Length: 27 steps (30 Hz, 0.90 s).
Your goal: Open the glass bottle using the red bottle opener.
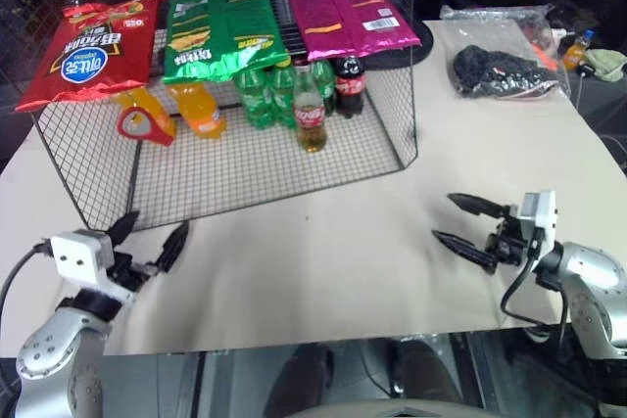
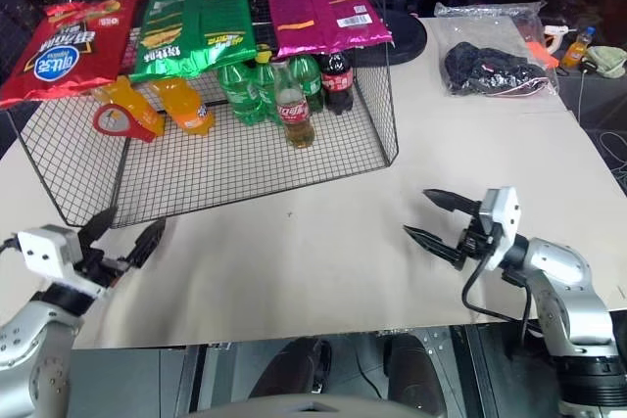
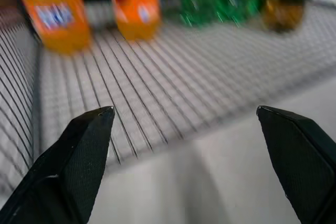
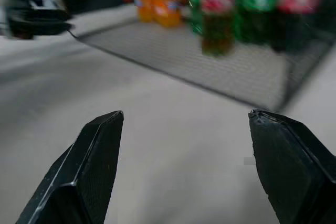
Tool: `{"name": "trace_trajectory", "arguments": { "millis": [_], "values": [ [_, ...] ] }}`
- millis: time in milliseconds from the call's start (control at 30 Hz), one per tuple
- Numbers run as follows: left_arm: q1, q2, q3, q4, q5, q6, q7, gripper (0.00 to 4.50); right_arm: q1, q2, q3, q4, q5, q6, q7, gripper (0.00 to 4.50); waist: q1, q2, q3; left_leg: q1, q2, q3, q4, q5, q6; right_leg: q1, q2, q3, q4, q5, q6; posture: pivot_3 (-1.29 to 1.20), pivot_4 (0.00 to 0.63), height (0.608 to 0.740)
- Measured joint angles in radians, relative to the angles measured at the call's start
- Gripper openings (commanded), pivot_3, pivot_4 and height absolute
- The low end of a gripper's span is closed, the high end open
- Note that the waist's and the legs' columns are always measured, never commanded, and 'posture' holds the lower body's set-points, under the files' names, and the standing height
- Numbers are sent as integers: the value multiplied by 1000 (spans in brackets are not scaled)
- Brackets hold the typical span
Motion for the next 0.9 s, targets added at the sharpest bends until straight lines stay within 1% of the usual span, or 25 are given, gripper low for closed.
{"name": "trace_trajectory", "arguments": {
  "millis": [100, 233, 333, 633, 900],
  "values": [
    [-96, -1, 4, -1, 47, 2, 110, 4500, -53, 22, 66, -124, 25, 64, -50, 3834, 0, -1, -1, 0, 0, -1, 2, 0, 0, 0, 0, -1, 2, 0, 0, 0, 150, 740],
    [-153, -1, 4, -2, 72, 12, 186, 4500, -102, 50, 101, -199, 56, 124, -112, 3834, -1, -3, -1, -1, 0, -1, 3, 0, 0, 0, 1, -1, 2, 0, 0, 0, 150, 740],
    [-227, -2, 5, 2, 78, 30, 249, 4500, -153, 72, 143, -259, 74, 170, -153, 3834, -1, -3, -2, -1, 0, -1, 4, 0, 0, -1, 1, -1, 3, 0, 0, 0, 150, 740],
    [-403, 13, 3, 127, 118, 44, 305, 4500, -162, 77, 174, -276, 80, 193, -180, 3834, -2, -5, -2, -1, -2, -1, 5, 0, 0, -1, 3, -2, 6, 0, 0, 0, 150, 740],
    [-452, 13, -37, 192, 136, 40, 293, 4500, -162, 93, 185, -271, 59, 188, -185, 3834, -5, -5, -2, -2, -2, 3, 5, 0, 0, -7, 3, 2, 12, 0, 0, 0, 150, 740]
  ]
}}
